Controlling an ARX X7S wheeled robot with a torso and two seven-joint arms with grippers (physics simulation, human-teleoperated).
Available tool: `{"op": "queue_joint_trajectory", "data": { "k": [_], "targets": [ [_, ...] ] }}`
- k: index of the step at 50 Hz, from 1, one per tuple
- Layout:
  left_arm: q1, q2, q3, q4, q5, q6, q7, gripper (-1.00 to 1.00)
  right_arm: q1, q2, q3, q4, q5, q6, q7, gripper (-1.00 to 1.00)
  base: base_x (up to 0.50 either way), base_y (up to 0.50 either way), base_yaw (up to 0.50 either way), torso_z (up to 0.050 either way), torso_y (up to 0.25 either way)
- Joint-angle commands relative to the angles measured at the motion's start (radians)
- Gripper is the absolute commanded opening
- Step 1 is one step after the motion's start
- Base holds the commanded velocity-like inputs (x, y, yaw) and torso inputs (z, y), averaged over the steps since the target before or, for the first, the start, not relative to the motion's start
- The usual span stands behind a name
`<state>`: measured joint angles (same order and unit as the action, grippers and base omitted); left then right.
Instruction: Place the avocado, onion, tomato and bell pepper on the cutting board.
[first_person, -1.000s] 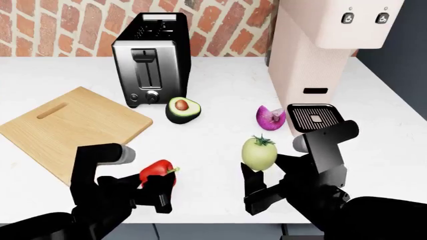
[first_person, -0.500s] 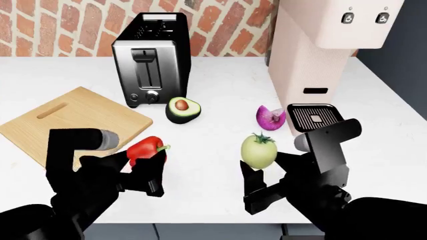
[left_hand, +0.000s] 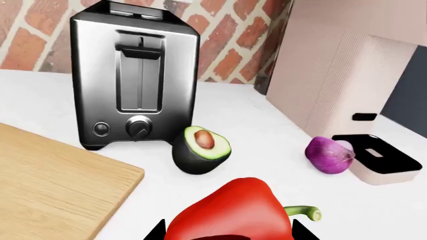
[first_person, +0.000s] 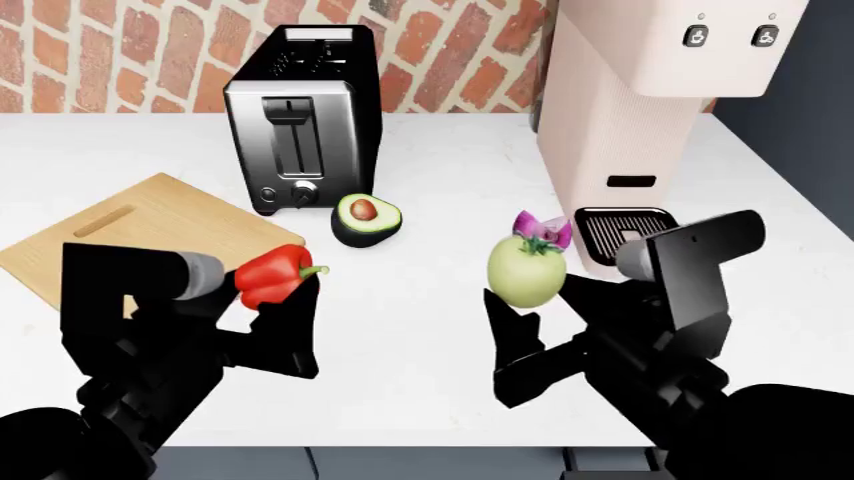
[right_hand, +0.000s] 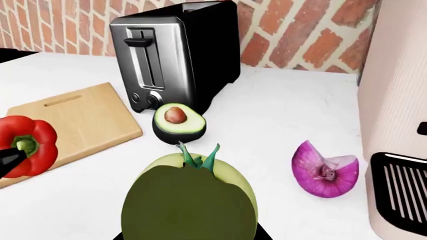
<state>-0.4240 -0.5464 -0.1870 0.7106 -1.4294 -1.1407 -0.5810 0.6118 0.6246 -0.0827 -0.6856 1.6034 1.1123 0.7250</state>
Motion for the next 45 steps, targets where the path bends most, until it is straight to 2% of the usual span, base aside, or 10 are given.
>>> {"op": "queue_joint_trajectory", "data": {
  "k": [1,12,45],
  "targets": [
    [-0.012,-0.010,0.014,0.018,0.016,0.007,0.005,-1.00,0.027,0.009,0.015,-0.016,0.019,-0.011,0.005,-1.00,0.00,0.00,0.00,0.000,0.000],
    [0.002,-0.011,0.024,0.016,0.041,0.018,0.027,-1.00,0.031,-0.005,0.003,-0.003,-0.023,-0.017,-0.009,-1.00,0.00,0.00,0.00,0.000,0.000],
    [-0.020,-0.013,0.055,0.001,0.035,0.030,0.036,-1.00,0.047,-0.003,-0.018,0.010,-0.040,-0.027,-0.027,-1.00,0.00,0.50,0.00,0.000,0.000]
  ]
}}
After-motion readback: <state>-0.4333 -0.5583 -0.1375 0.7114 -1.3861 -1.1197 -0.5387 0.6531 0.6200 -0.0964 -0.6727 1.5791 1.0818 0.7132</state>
